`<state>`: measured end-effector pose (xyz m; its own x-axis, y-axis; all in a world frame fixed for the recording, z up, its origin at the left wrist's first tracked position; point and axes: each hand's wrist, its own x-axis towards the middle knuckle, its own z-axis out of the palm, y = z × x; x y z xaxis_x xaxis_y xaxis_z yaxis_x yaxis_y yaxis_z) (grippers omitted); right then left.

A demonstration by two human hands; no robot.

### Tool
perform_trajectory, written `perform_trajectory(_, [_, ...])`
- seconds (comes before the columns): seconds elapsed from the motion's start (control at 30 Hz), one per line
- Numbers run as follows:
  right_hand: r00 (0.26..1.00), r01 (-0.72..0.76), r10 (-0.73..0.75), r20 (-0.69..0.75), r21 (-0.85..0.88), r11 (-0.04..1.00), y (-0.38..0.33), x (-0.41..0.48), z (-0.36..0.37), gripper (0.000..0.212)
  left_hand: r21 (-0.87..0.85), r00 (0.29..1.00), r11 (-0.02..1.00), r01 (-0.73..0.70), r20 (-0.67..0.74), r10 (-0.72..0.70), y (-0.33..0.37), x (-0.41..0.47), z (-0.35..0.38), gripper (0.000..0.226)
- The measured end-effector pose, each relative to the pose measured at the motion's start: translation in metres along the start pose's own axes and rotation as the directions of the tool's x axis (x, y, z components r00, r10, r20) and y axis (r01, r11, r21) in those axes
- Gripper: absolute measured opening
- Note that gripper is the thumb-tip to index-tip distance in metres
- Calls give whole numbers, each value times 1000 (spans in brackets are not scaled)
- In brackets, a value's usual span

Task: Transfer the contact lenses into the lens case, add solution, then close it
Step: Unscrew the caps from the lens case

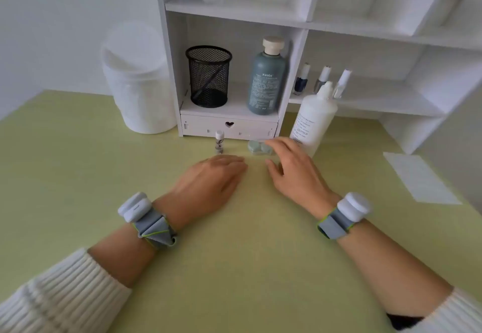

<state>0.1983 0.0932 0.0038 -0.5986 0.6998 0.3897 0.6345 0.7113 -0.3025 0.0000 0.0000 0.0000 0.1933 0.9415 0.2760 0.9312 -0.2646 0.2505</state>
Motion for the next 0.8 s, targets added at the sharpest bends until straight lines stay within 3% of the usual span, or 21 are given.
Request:
perform_trajectory(0.33, [997,50,-38,74,-164,985,0,18,9,38,-81,999,996,49,3,-49,-3,3,5,40])
perform_trajectory(0.8, [997,71,-65,49,-134,988,-10,-13,-4,21,-84,997,994,71,12,-70,2,5,7,44])
